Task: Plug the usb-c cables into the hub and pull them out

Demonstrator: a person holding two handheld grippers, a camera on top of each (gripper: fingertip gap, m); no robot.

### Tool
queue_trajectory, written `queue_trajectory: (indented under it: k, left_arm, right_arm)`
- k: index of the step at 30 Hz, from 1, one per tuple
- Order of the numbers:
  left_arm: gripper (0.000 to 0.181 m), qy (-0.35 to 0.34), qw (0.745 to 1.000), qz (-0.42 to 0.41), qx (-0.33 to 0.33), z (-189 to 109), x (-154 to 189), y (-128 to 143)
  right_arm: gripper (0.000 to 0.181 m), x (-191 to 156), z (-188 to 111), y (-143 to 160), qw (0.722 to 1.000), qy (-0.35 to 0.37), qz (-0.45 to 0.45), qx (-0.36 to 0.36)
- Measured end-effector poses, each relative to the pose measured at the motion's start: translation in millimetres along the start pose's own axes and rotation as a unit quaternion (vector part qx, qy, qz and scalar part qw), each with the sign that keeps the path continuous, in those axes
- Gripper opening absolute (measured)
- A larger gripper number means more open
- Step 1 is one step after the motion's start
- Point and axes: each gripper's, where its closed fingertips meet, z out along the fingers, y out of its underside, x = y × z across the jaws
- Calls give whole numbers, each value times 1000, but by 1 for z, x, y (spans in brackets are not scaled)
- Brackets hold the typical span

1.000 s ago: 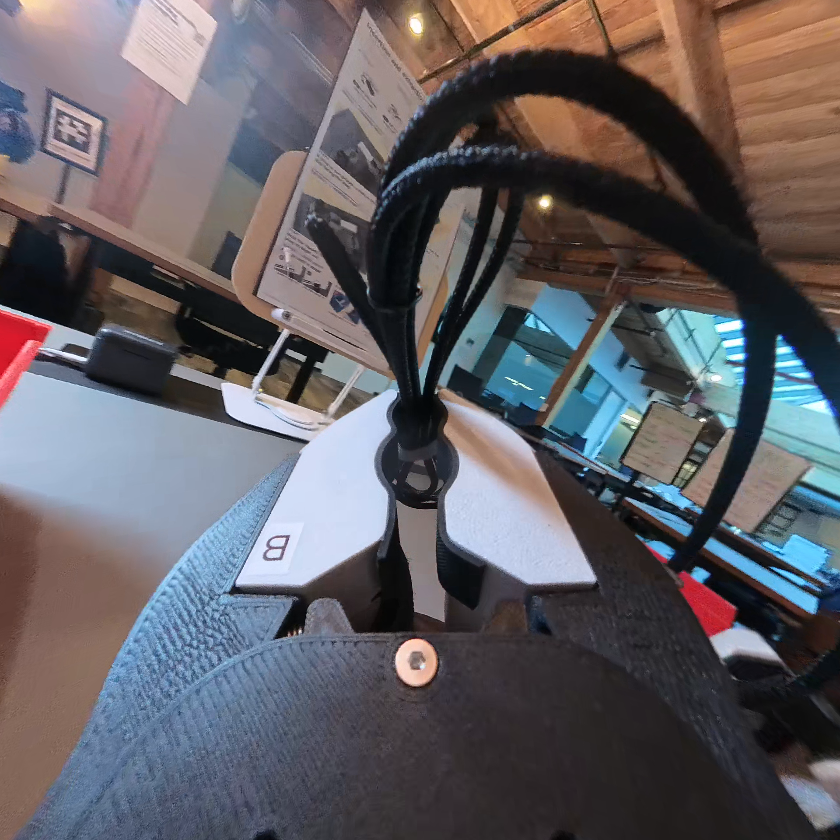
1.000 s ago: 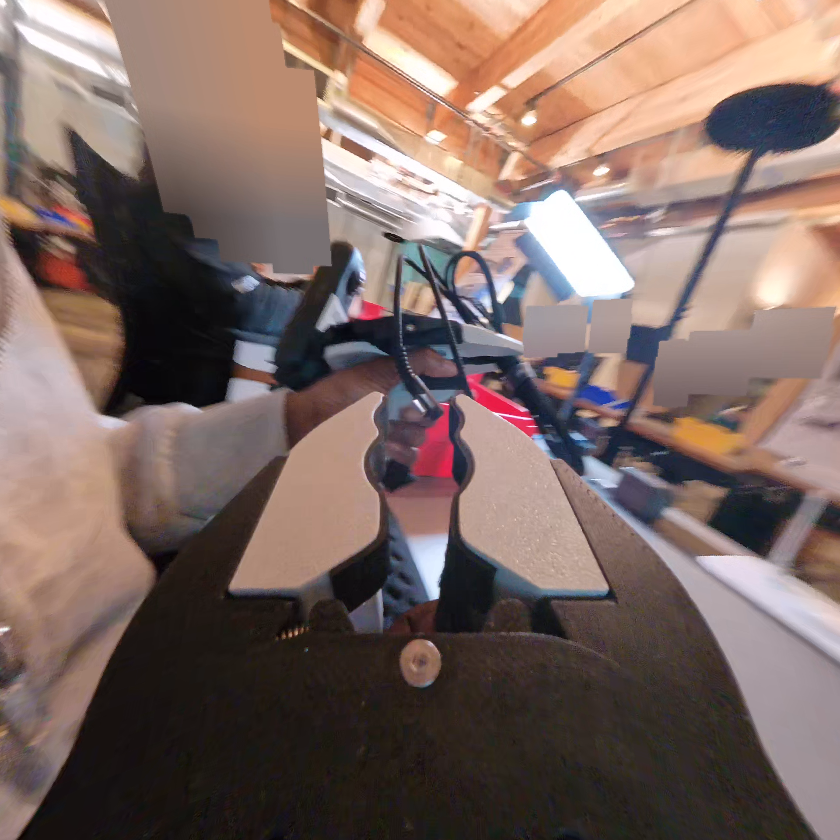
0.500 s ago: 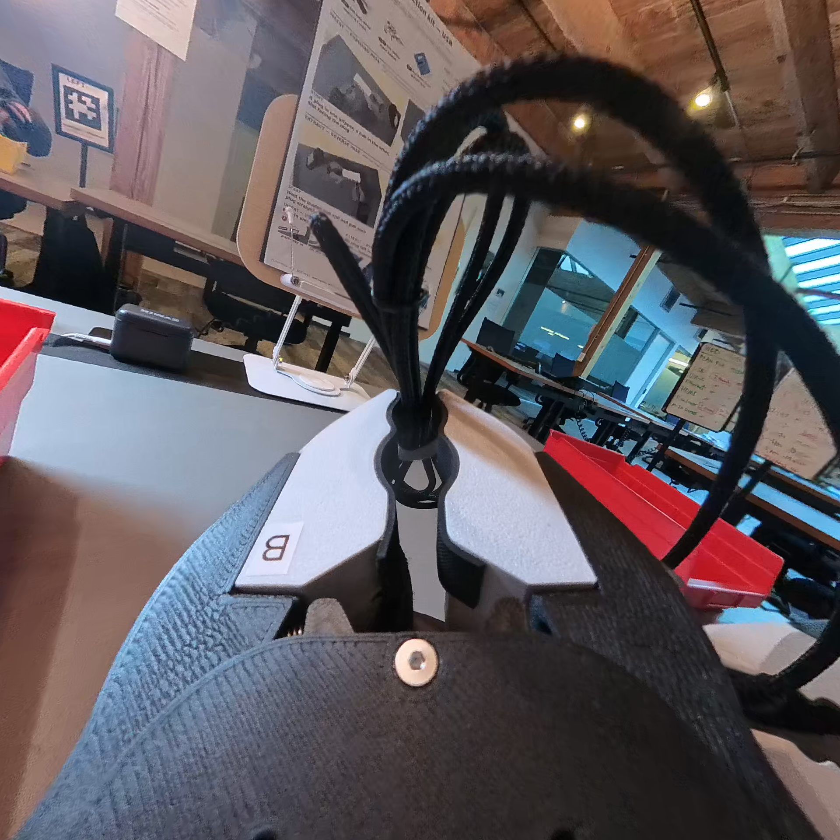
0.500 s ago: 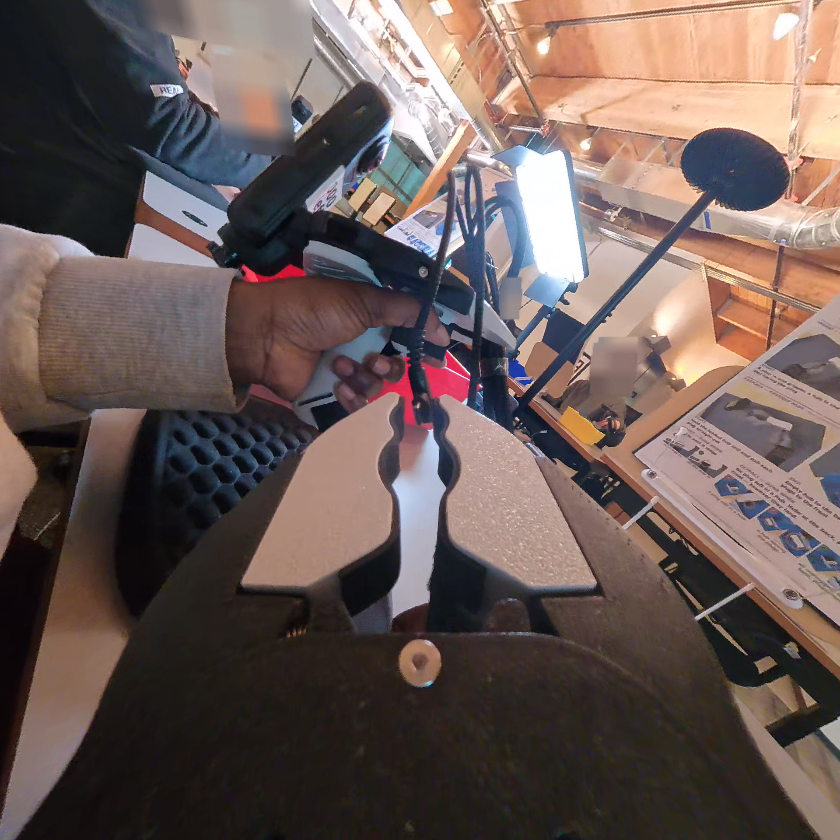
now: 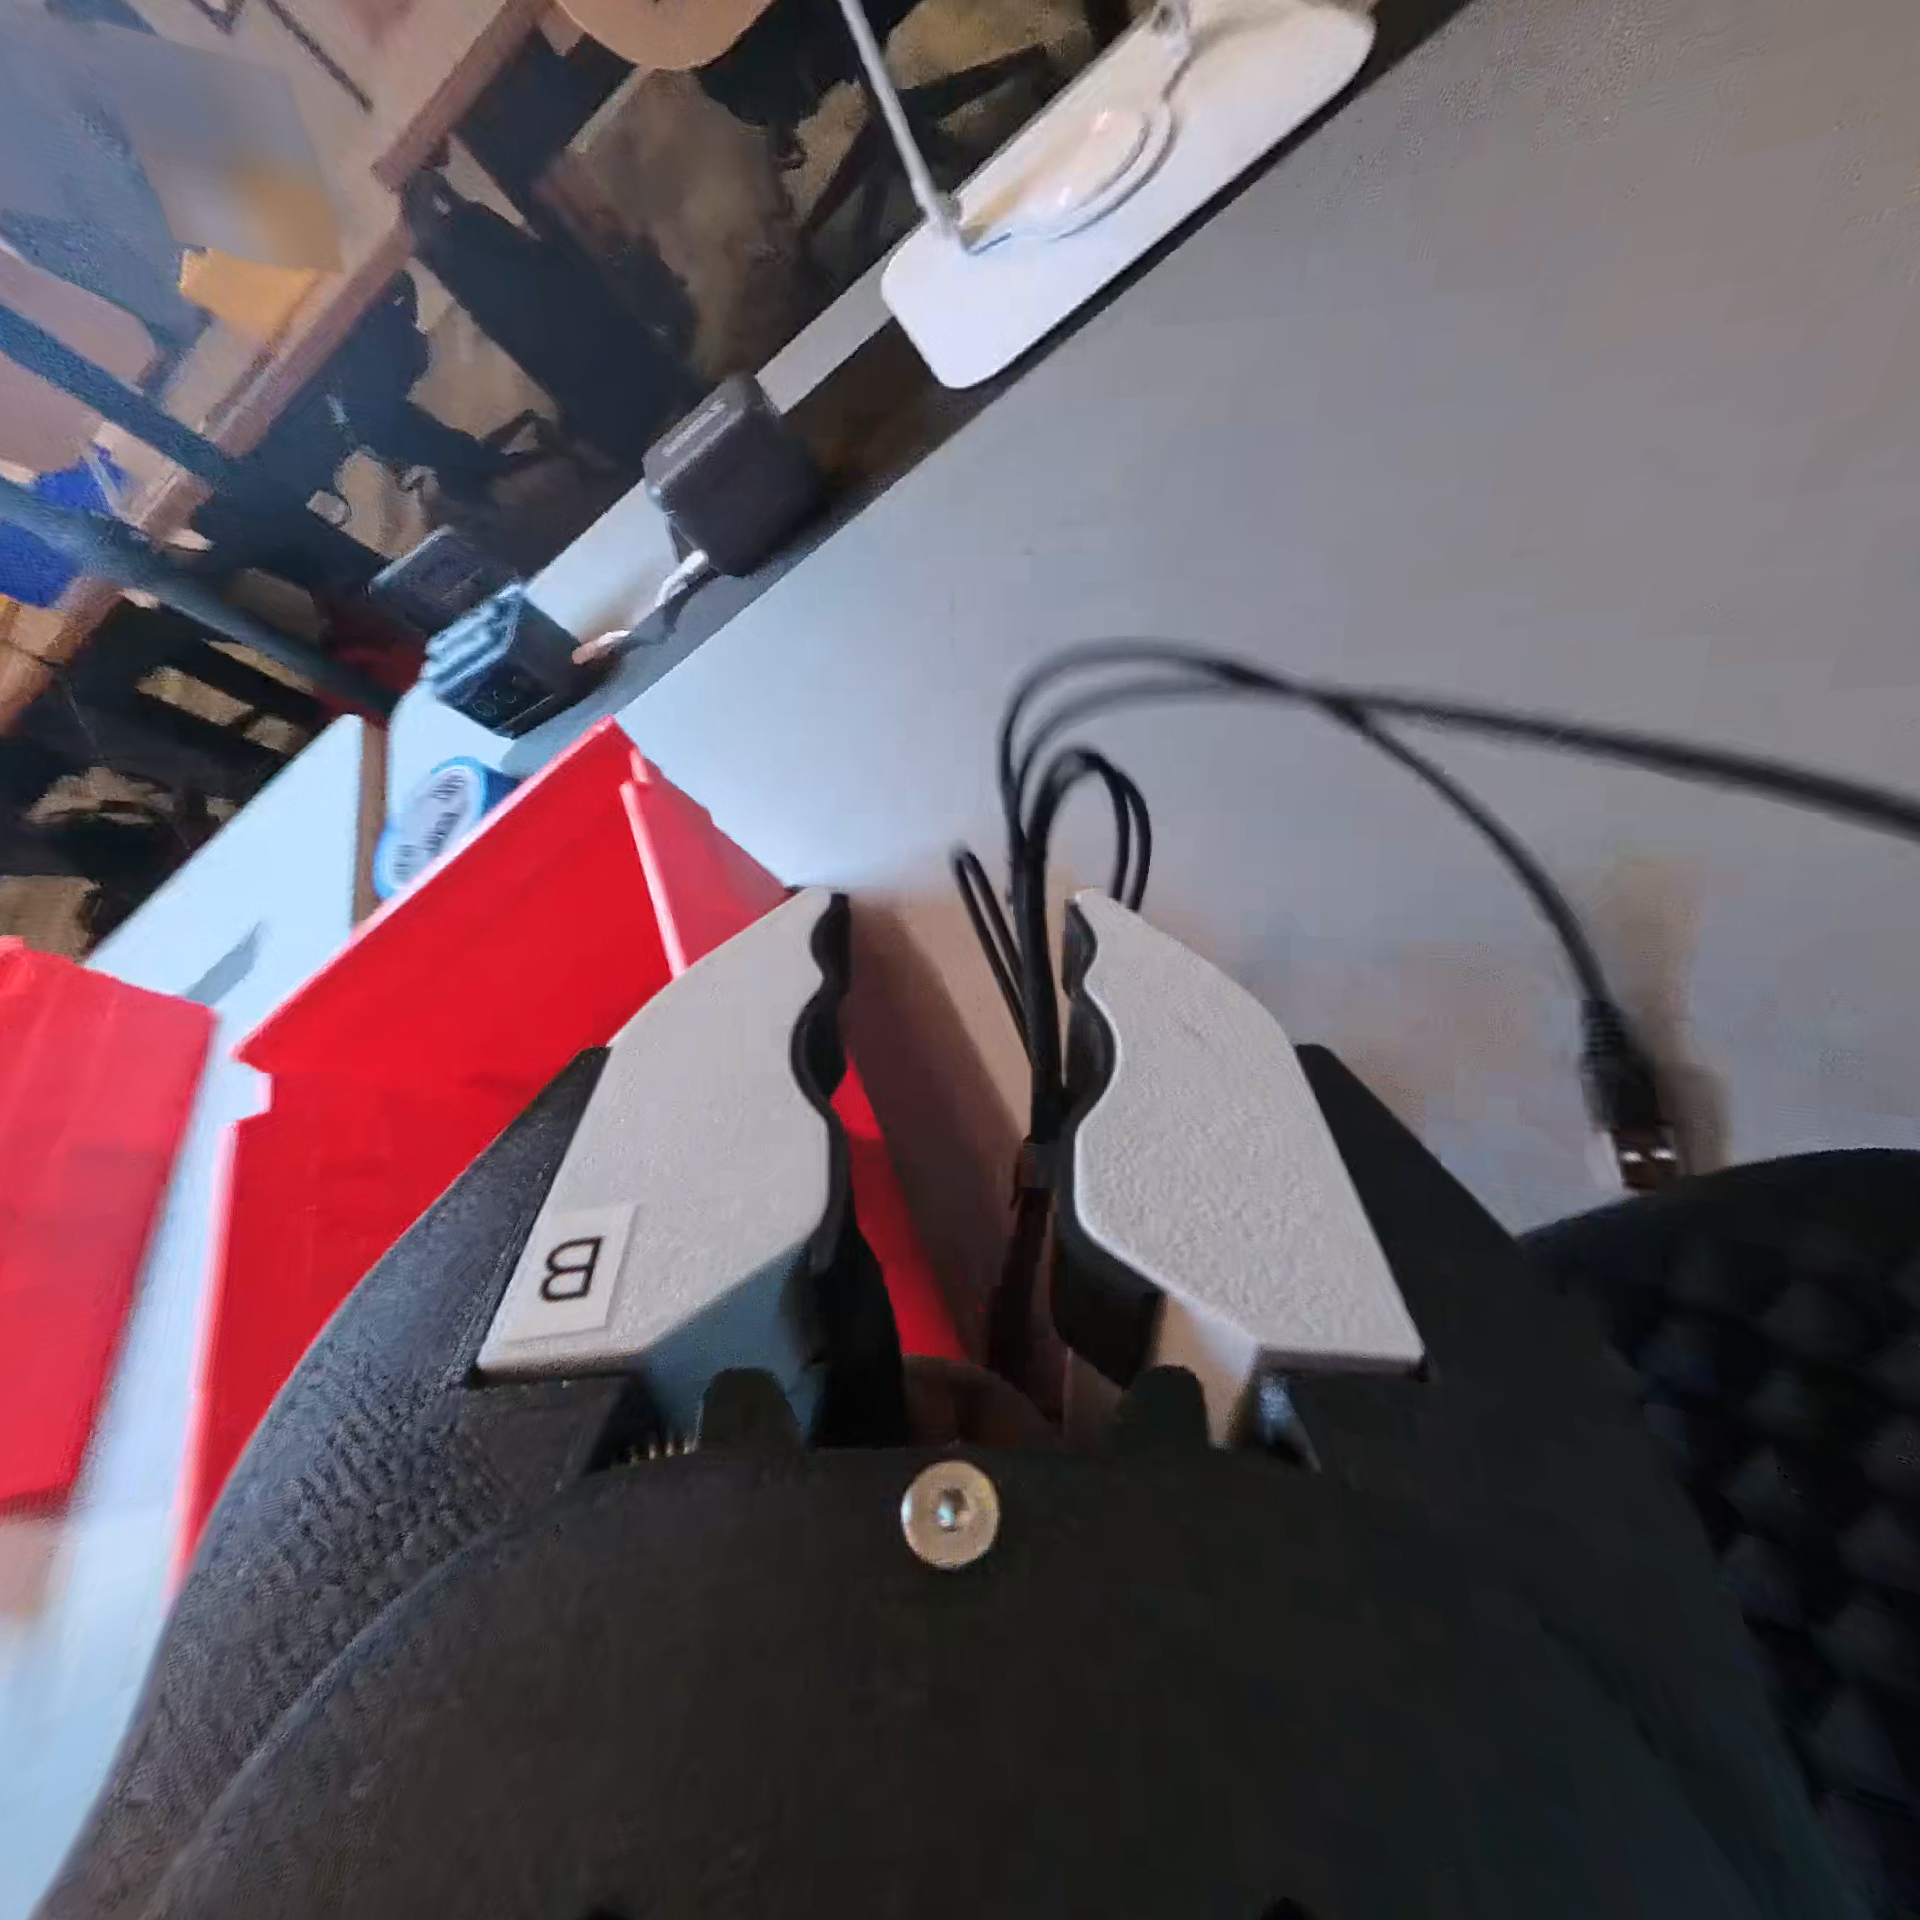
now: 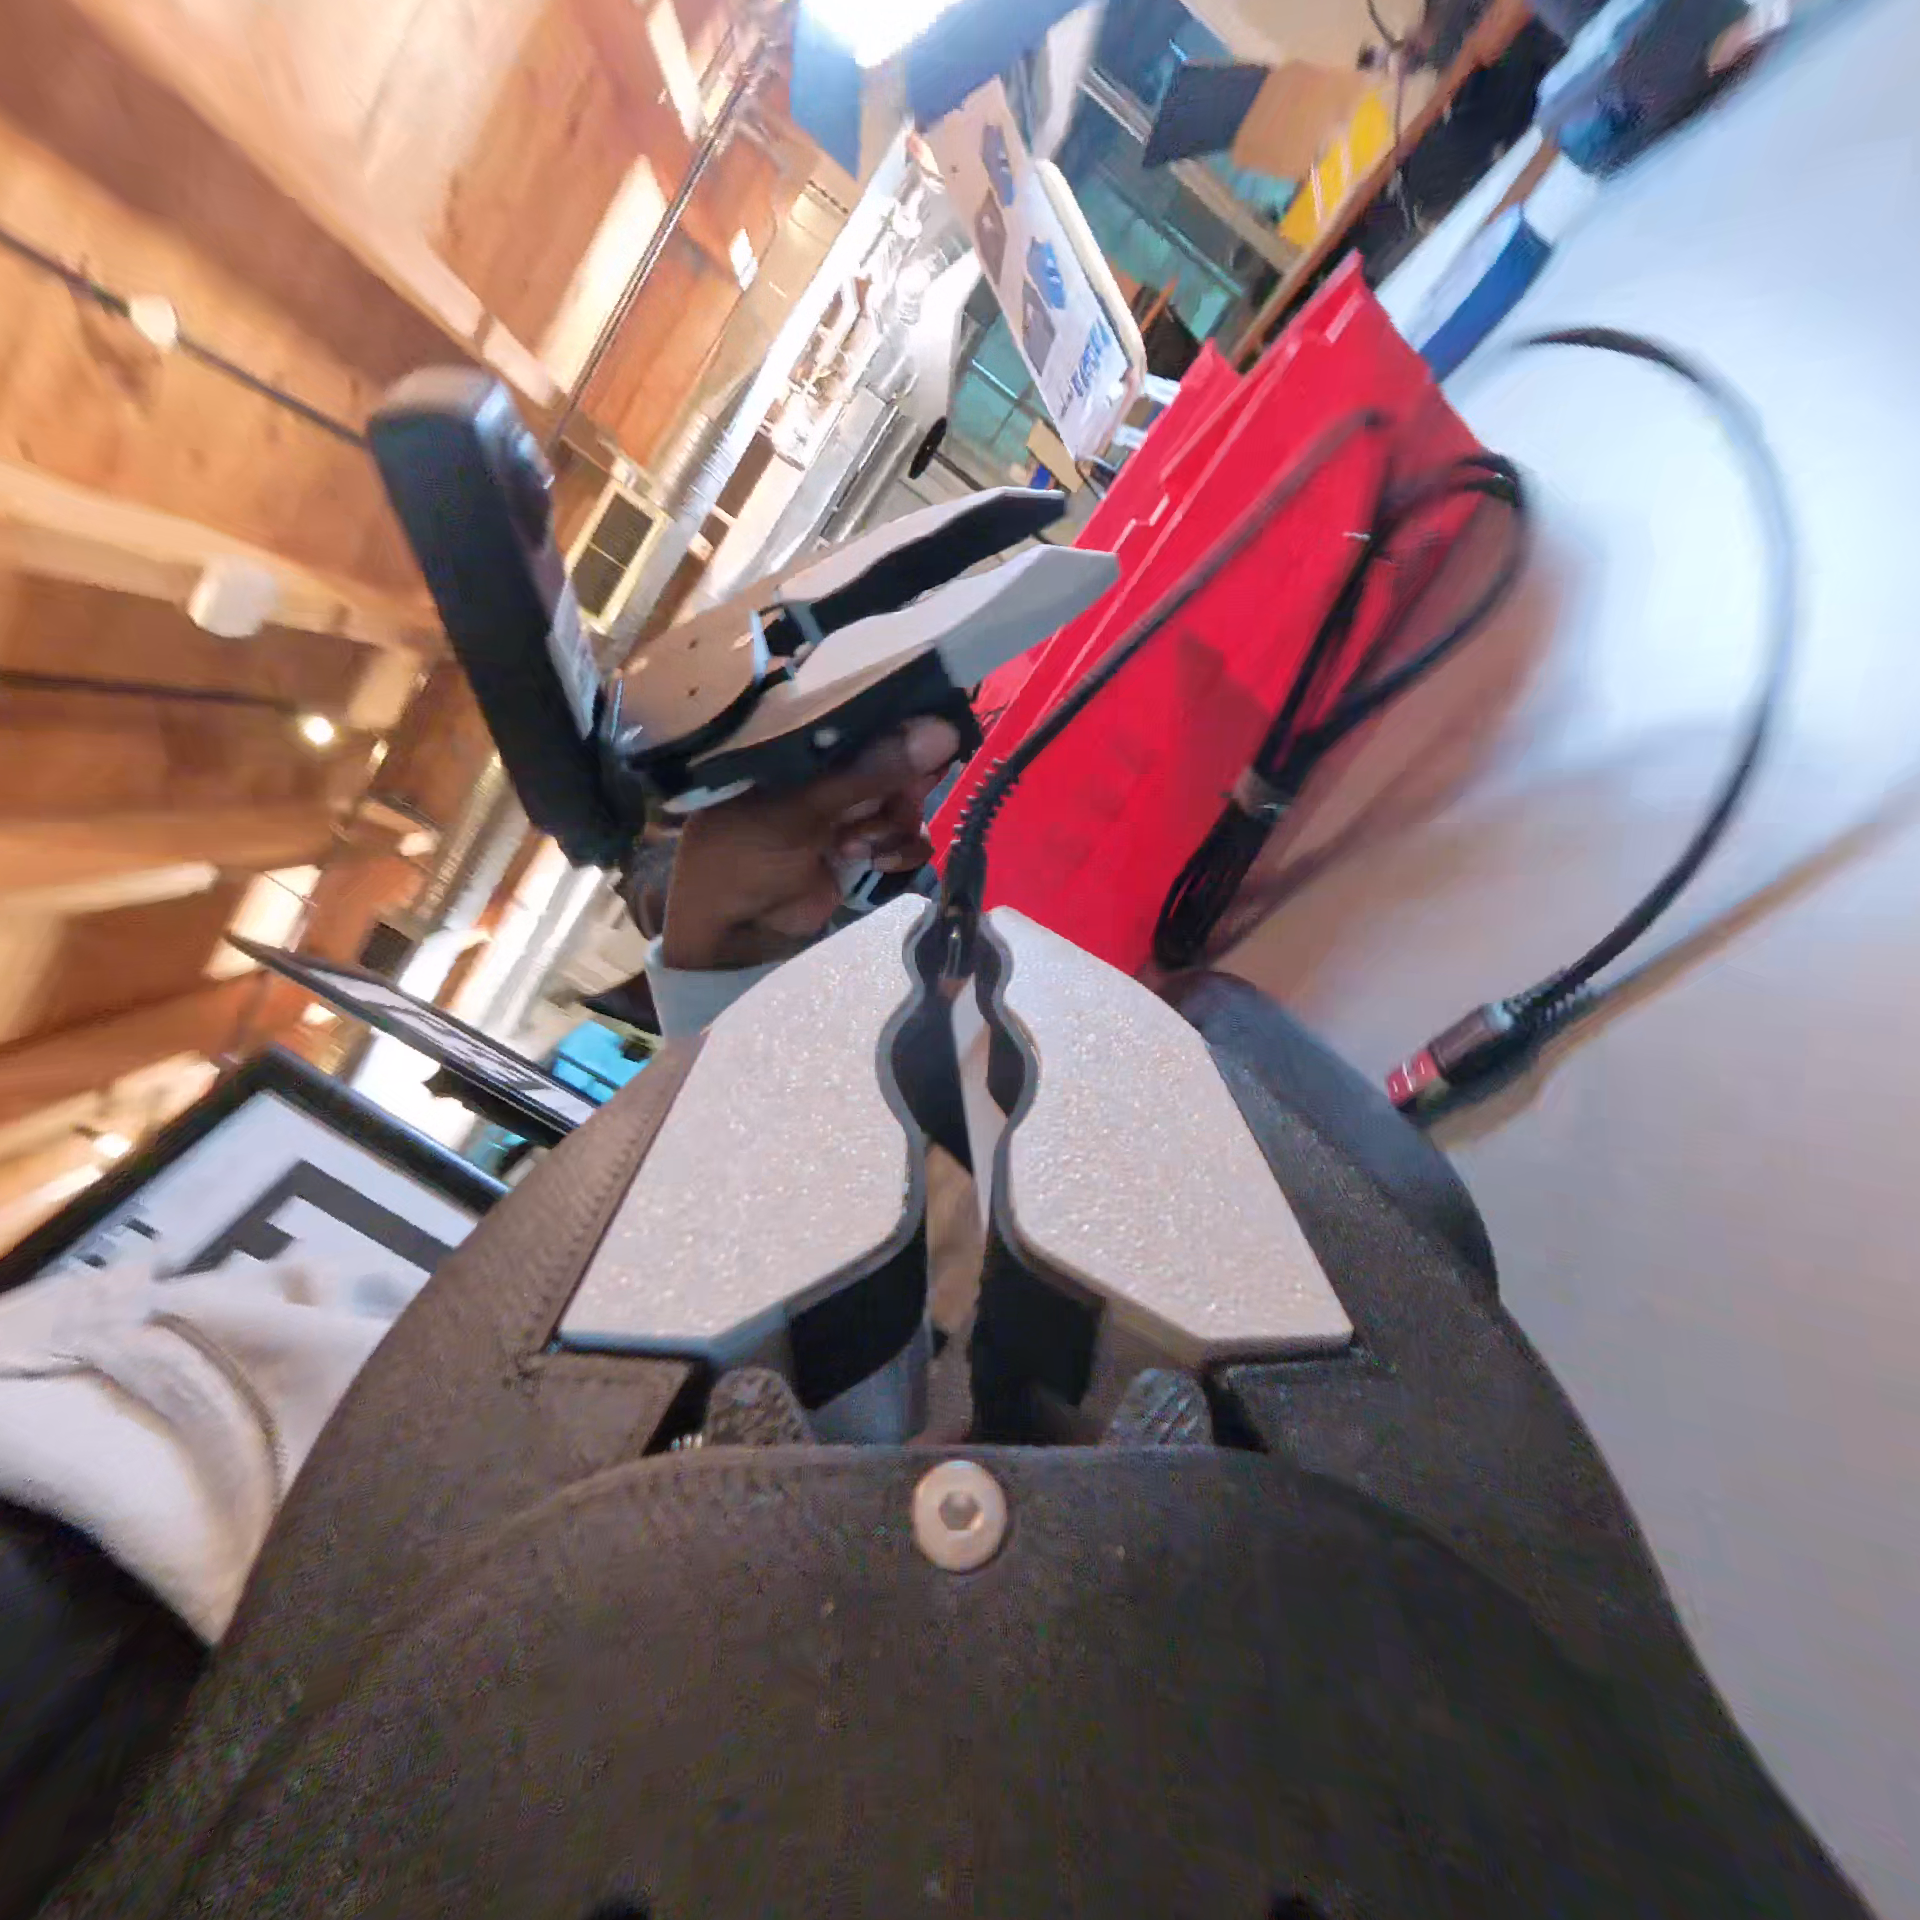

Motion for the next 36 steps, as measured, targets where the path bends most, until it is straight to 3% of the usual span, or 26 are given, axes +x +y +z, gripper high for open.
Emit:
queue_trajectory:
  k: [2, 4, 5, 7, 8, 9, 11, 14, 22, 26, 36]
  left_arm:
    - [53, 45, 997, -54, 43, -7, 10, -2]
    - [53, 139, 973, -142, 119, -25, 32, -12]
    - [53, 220, 942, -199, 160, -39, 51, -20]
    - [49, 387, 840, -318, 210, -69, 87, -32]
    - [44, 444, 794, -364, 201, -75, 102, -31]
    - [41, 482, 765, -388, 181, -74, 117, -26]
    - [31, 522, 733, -410, 147, -69, 140, -18]
    - [26, 576, 687, -417, 147, -78, 158, -22]
    - [9, 597, 691, -382, 141, -78, 171, -20]
    - [8, 588, 679, -408, 166, -77, 167, -25]
    - [8, 560, 689, -421, 185, -72, 164, -27]
  right_arm:
    - [5, 6, -2, 0, 999, -7, 49, -1]
    - [5, 4, -6, -4, 995, -35, 95, 3]
    - [5, 4, -8, -7, 993, -43, 111, 6]
    - [5, 6, -13, -11, 993, -46, 113, 6]
    - [5, 6, -15, -11, 993, -45, 109, 2]
    - [5, 5, -16, -11, 993, -47, 106, -5]
    - [5, 2, -19, -10, 994, -48, 96, -23]
    - [5, 4, -23, -9, 996, -26, 66, -48]
    - [5, 5, -31, 2, 989, -10, 23, -142]
    - [15, 4, -35, -4, 992, -12, 31, -124]
    - [18, 8, -36, -5, 993, -17, 65, -94]
